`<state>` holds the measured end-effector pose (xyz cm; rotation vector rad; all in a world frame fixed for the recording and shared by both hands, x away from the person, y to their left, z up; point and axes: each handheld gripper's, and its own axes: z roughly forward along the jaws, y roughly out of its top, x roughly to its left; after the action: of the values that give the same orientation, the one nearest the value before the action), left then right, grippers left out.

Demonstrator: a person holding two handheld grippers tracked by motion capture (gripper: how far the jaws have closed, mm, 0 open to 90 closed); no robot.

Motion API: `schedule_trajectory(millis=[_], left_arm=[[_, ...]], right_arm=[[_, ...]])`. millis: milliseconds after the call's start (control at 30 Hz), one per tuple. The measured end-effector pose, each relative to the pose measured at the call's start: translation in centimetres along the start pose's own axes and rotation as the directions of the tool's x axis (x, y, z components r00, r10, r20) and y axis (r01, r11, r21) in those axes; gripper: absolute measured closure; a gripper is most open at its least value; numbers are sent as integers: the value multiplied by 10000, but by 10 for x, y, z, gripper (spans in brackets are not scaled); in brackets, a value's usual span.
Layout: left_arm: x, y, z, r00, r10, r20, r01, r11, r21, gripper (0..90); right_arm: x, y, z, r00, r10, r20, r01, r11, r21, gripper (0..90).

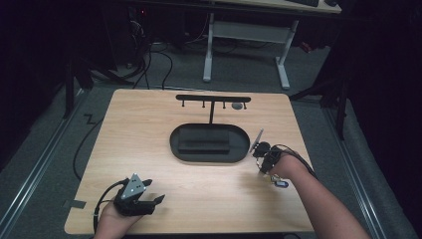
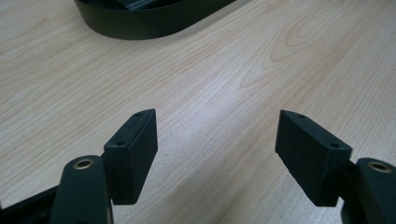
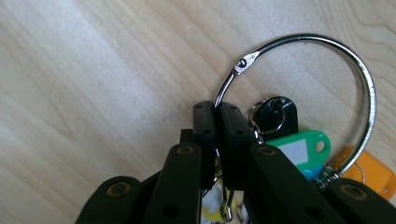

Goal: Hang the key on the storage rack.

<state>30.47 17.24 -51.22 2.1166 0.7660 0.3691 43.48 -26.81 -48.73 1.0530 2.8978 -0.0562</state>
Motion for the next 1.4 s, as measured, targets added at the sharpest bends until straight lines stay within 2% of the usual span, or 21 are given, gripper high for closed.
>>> schedule_trajectory(millis=[67, 167, 200, 367, 667, 967, 1133, 1233, 1400], left_arm=[[1, 0, 0, 10000, -19, 24, 19, 10000, -8, 305], [1, 0, 1, 10000, -15, 45, 15, 10000, 12, 308], [1, 0, 1, 10000, -6, 52, 6, 10000, 25, 308], [-1, 1, 1, 9999, 48, 90, -49, 10000, 26, 308], [-3, 1, 3, 9999, 121, 79, -121, 9999, 17, 309], [-2, 0, 2, 9999, 105, 22, -105, 9999, -1, 307], [-2, 0, 2, 9999, 138, 29, -138, 9999, 24, 306], [-2, -1, 2, 9999, 136, 30, -136, 9999, 3, 306], [-3, 0, 2, 9999, 155, 51, -155, 9999, 46, 305]], right_arm=[[3, -2, -7, 10000, -15, 26, 16, 10000, -98, 868], [6, -8, -26, 10000, -59, 12, 59, 9991, -412, 869], [8, -10, -33, 10000, 64, -17, -65, 9985, -545, 870], [10, -21, -63, 9992, 26, 404, 13, 9954, -961, 873], [15, -34, -102, 9967, -147, 804, 231, 9942, -1046, 877], [18, -35, -140, 9956, -167, 926, 288, 9909, -1315, 878], [23, -31, -158, 9956, -456, 819, 567, 9886, -1392, 878], [26, -29, -168, 9946, -465, 926, 592, 9885, -1393, 878], [26, -25, -185, 9964, -427, 732, 543, 9848, -1648, 877]])
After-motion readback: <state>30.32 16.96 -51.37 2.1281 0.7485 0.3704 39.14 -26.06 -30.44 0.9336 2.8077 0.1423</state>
